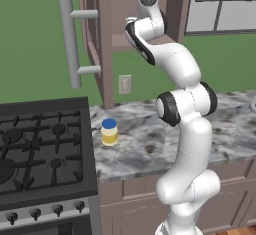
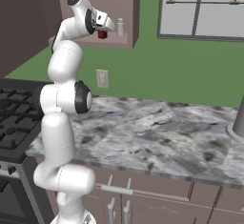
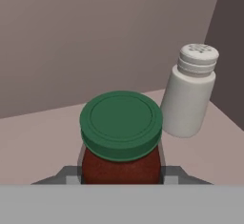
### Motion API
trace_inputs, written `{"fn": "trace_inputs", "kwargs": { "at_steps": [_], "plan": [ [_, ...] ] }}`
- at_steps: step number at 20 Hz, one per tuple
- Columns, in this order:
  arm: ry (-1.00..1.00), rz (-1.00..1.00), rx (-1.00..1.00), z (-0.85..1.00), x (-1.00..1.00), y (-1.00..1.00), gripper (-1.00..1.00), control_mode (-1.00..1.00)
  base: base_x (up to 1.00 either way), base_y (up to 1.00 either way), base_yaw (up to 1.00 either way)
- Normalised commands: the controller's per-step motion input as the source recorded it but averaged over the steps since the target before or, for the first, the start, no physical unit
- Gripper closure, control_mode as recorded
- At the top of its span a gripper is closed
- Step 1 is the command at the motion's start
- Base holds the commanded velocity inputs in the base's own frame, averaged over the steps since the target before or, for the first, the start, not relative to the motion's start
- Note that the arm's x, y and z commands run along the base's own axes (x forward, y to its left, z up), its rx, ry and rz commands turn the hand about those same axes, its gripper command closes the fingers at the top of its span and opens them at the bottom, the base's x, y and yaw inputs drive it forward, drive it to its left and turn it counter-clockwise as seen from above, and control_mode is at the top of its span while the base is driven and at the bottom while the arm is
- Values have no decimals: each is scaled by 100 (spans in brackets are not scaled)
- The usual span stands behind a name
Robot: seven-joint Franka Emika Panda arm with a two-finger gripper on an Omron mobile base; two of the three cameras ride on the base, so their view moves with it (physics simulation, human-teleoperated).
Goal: Collect the paprika, mayonnaise, and shaker from the cabinet and place them next to the stove.
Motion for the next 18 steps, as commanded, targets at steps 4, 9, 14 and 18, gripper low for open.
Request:
{"fn": "trace_inputs", "kwargs": {
  "at_steps": [4, 9, 14, 18],
  "plan": [
    [0, 0, 0, -9, 0, 0, 100, -100, 0, 0, 0],
    [0, 1, 0, -10, 0, 0, 100, -100, 0, 0, 0],
    [0, 4, 0, -16, -7, -1, 100, -100, 0, 0, 0],
    [0, 11, 0, -21, -41, -12, 100, -100, 0, 0, 0]
  ]
}}
